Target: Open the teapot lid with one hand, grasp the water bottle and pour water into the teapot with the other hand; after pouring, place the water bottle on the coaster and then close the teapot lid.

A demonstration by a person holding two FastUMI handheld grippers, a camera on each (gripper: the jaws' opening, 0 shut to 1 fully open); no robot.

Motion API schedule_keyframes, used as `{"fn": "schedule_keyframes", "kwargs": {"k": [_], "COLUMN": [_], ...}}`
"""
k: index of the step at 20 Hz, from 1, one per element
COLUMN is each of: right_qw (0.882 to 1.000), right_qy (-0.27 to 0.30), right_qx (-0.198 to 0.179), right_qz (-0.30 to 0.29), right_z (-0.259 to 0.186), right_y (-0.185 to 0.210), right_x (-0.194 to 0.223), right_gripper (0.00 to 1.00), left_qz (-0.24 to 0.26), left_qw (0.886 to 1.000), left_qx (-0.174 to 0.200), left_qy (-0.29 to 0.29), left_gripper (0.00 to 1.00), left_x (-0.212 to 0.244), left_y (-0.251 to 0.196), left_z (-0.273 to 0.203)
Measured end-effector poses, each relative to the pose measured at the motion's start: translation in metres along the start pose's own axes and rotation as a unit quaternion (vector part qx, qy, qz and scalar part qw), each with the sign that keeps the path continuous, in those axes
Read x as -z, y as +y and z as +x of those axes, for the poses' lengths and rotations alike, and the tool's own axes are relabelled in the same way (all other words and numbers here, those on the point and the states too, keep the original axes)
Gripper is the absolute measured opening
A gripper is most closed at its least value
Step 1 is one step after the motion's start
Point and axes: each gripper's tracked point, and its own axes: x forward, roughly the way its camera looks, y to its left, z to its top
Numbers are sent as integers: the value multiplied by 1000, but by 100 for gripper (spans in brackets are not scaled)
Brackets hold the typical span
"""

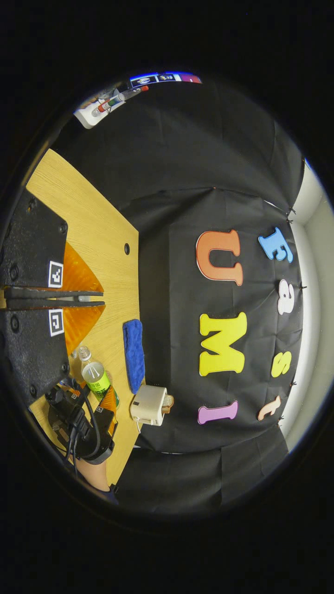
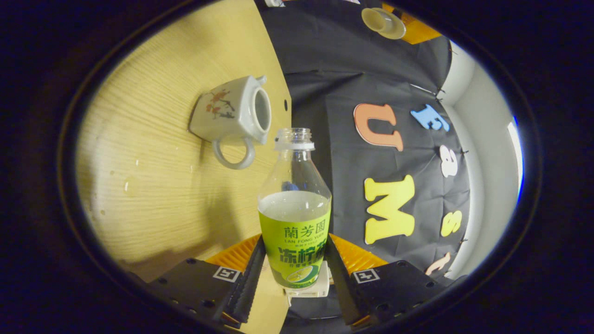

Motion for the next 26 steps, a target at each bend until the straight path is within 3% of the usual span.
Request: {"fn": "schedule_keyframes", "kwargs": {"k": [3, 7, 13, 26], "right_qw": [998, 995, 980, 961], "right_qy": [-11, -15, -36, -43], "right_qx": [32, 44, 101, 150], "right_qz": [-45, -89, -166, -227], "right_z": [-1, -5, -5, -8], "right_y": [-3, -4, -30, -62], "right_x": [-5, -9, -29, -41], "right_gripper": [74, 74, 72, 74], "left_qz": [4, 9, 8, 8], "left_qw": [1000, 1000, 1000, 1000], "left_qx": [1, 6, -1, -8], "left_qy": [2, 1, 5, -4], "left_gripper": [3, 3, 3, 3], "left_x": [2, -1, 2, -4], "left_y": [-1, -5, 1, 5], "left_z": [0, -4, -2, -7]}}
